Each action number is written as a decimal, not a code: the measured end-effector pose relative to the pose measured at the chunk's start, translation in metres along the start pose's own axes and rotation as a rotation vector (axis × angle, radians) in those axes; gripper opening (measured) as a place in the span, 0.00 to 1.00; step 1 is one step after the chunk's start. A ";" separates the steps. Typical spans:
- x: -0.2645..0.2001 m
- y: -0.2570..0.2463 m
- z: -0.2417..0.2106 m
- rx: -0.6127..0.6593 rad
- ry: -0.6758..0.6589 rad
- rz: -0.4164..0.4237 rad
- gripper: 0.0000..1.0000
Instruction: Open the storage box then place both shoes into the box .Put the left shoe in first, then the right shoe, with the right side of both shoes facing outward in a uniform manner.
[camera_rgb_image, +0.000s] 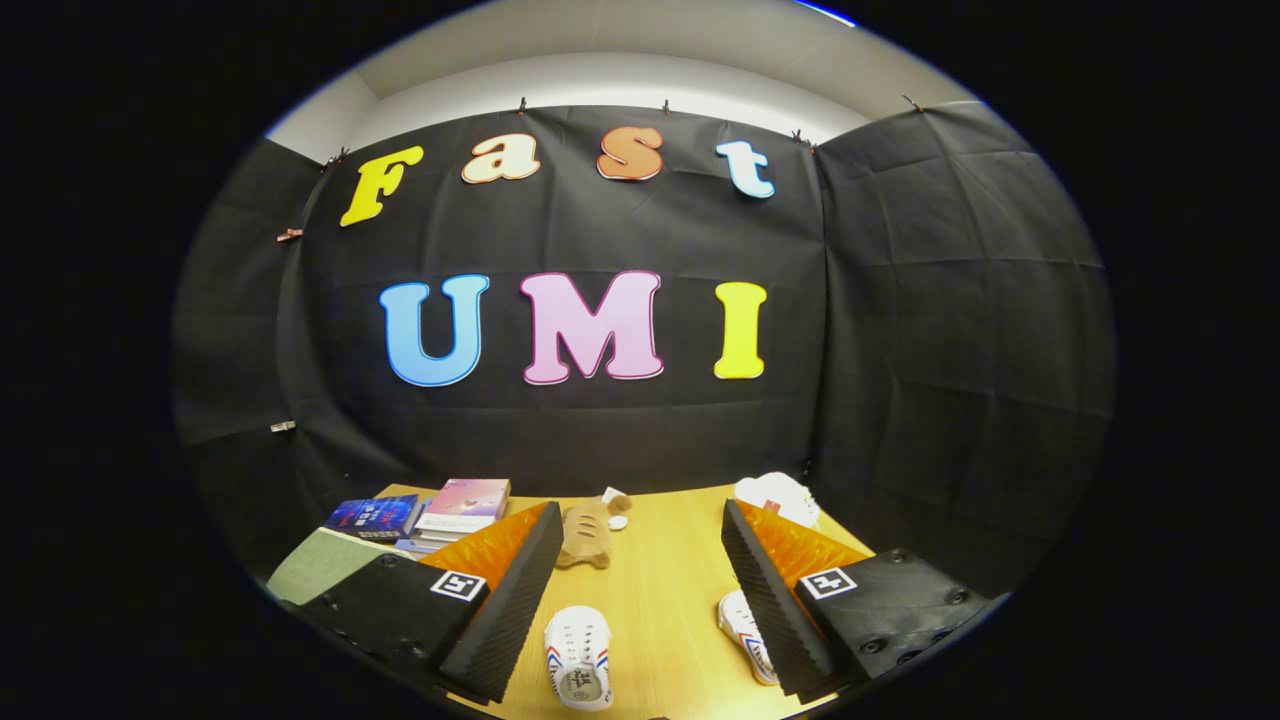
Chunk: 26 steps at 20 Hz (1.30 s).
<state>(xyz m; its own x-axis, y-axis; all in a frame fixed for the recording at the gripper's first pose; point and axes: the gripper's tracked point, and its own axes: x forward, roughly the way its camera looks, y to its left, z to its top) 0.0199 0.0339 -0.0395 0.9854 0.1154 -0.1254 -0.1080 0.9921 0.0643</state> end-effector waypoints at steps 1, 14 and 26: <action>0.003 0.006 -0.010 0.021 0.032 0.029 0.98; -0.007 0.131 -0.157 0.320 0.573 0.515 0.99; -0.063 0.250 -0.240 0.669 0.975 0.956 0.98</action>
<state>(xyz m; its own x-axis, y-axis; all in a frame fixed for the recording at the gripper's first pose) -0.1008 0.2864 -0.2535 0.0839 0.9345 -0.3458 -0.2937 0.3548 0.8876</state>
